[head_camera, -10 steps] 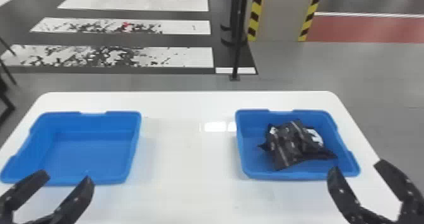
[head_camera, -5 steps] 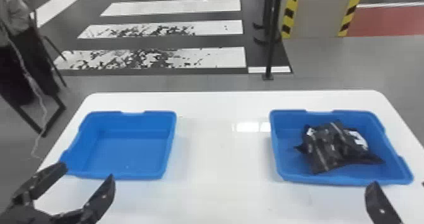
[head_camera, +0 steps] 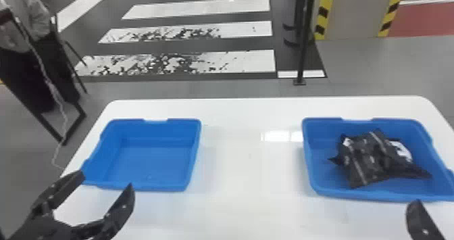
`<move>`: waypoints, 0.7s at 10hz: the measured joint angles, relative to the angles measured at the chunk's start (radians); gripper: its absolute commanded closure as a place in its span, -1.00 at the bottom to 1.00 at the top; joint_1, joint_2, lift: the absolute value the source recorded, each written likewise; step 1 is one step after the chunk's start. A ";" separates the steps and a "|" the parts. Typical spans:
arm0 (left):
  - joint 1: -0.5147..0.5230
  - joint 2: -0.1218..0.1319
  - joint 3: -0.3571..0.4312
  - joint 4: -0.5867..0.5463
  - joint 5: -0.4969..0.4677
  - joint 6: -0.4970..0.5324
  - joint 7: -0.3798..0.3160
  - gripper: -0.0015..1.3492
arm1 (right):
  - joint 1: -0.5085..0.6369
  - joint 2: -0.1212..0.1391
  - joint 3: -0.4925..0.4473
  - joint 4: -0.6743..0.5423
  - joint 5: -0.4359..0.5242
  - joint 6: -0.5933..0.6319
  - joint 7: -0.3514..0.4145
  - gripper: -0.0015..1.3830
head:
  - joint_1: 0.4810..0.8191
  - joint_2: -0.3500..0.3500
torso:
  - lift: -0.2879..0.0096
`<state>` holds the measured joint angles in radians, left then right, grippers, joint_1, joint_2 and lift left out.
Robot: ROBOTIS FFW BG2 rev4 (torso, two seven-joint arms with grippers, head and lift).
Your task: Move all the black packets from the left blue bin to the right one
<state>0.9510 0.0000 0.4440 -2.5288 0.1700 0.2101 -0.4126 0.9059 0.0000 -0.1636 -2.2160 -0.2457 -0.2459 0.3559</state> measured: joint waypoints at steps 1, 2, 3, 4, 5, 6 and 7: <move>-0.001 0.000 -0.008 0.004 0.007 0.001 0.000 -0.81 | -0.003 0.000 0.001 0.004 -0.002 0.000 0.000 -0.80 | 0.27 0.39 | 0.01; -0.001 0.000 -0.011 0.007 0.015 0.003 0.000 -0.81 | -0.004 0.000 0.002 0.007 -0.005 0.001 0.000 -0.80 | 0.27 0.38 | 0.01; 0.000 0.000 -0.011 0.009 0.020 0.003 0.000 -0.81 | -0.005 0.000 0.002 0.008 -0.007 0.000 0.000 -0.80 | 0.27 0.38 | 0.01; 0.002 0.000 -0.011 0.009 0.023 0.003 0.000 -0.81 | -0.005 0.000 0.002 0.008 -0.007 0.000 0.000 -0.80 | 0.27 0.38 | 0.01; 0.003 0.000 -0.011 0.012 0.027 0.003 0.000 -0.81 | -0.007 0.000 0.004 0.008 -0.008 0.000 0.000 -0.80 | 0.27 0.38 | 0.01; 0.004 0.000 -0.011 0.014 0.031 0.003 0.000 -0.81 | -0.009 0.000 0.006 0.009 -0.011 0.000 0.000 -0.80 | 0.27 0.39 | 0.01; 0.003 0.000 -0.012 0.016 0.031 0.002 0.000 -0.81 | -0.010 0.000 0.006 0.010 -0.013 0.000 0.000 -0.80 | 0.27 0.39 | 0.01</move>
<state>0.9542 0.0000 0.4317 -2.5129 0.2007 0.2120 -0.4126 0.8960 0.0000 -0.1572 -2.2063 -0.2584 -0.2455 0.3560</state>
